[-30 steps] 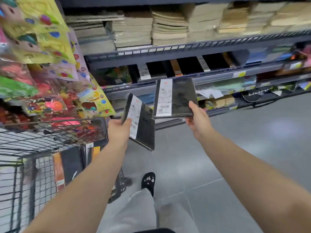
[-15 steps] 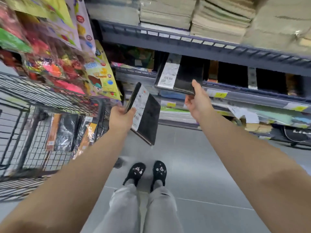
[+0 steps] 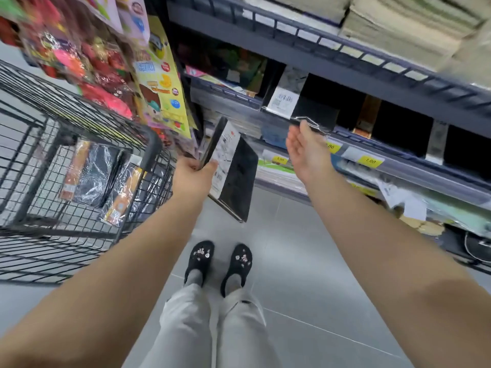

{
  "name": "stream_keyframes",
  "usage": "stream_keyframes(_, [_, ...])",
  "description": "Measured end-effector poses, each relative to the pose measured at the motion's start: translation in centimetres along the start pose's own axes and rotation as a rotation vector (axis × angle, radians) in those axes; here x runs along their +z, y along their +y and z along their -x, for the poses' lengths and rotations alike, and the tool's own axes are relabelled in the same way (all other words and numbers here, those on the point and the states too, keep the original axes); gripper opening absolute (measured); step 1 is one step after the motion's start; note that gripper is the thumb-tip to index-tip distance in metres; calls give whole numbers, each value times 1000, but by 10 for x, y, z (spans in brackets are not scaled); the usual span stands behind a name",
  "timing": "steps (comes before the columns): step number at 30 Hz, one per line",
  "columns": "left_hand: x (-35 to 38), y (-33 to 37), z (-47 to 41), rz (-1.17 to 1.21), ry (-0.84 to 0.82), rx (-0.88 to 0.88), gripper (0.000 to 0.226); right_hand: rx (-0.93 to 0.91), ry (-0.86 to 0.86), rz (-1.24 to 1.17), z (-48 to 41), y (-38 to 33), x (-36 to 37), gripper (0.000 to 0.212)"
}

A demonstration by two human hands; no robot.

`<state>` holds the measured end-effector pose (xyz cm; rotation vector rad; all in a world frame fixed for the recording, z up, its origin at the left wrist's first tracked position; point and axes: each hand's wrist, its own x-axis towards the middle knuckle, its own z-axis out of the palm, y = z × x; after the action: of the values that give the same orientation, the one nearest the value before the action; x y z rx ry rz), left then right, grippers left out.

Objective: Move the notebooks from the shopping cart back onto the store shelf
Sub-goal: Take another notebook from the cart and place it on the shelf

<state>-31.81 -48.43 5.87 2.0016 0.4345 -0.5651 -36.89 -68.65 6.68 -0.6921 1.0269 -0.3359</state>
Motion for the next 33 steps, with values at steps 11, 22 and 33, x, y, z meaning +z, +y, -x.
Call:
stream_keyframes(11, [-14,2,-3,173,-3,-4,35,-206,124,470,-16,-5,12,31])
stream_keyframes(22, [-45,7,12,524,-187,-125,20,104,-278,798,75,47,-1,42])
stream_keyframes(33, [-11,70,14,392,-427,-52,20,-28,-243,579,92,1,-5,9])
